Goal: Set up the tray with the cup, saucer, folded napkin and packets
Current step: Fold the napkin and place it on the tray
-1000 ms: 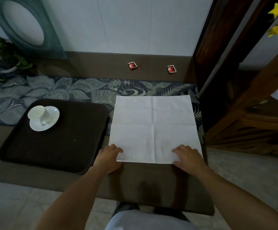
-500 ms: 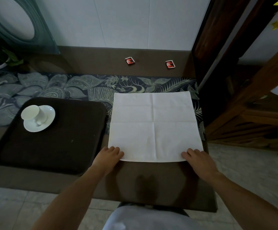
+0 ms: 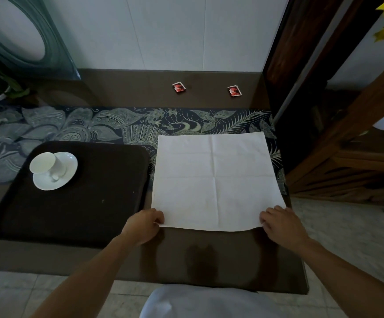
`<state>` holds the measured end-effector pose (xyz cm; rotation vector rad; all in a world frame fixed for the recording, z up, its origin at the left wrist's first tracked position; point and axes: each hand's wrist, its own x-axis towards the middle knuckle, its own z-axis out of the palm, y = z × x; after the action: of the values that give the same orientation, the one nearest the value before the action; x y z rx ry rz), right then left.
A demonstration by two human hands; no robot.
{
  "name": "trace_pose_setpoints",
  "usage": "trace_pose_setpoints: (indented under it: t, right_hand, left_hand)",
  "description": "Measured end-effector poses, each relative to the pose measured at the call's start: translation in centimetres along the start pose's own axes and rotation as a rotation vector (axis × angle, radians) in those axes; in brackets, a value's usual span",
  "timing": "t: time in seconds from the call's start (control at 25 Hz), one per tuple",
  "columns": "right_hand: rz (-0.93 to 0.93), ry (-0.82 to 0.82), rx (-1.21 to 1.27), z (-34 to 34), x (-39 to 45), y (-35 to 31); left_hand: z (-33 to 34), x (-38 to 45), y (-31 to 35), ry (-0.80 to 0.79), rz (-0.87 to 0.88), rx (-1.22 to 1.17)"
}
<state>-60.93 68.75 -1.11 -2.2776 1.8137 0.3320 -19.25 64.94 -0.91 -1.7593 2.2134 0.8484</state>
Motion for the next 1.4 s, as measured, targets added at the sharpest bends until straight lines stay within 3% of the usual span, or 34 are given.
trace_pose_setpoints:
  t: [0.24, 0.44, 0.84, 1.2, 1.4]
  right_hand:
    - [0.047, -0.045, 0.147, -1.6, 1.4, 2.8]
    - [0.196, 0.094, 0.466, -4.1, 5.0, 5.3]
    - [0.297, 0.186, 0.528, -8.7, 15.8, 8.2]
    - [0.373, 0.231, 0.602, -9.2, 24.3, 9.6]
    - [0.391, 0.245, 0.513, -8.4, 27.2, 9.4]
  left_hand:
    - [-2.7, 1.7, -0.7, 0.032, -0.085, -0.246]
    - [-6.5, 4.9, -1.1, 0.119, -0.141, -0.410]
    - [-11.7, 14.2, -0.7, 0.275, -0.196, -0.561]
    - [-13.5, 21.9, -1.3, 0.355, -0.259, -0.538]
    - [-13.1, 24.0, -2.0, 0.393, -0.312, -0.428]
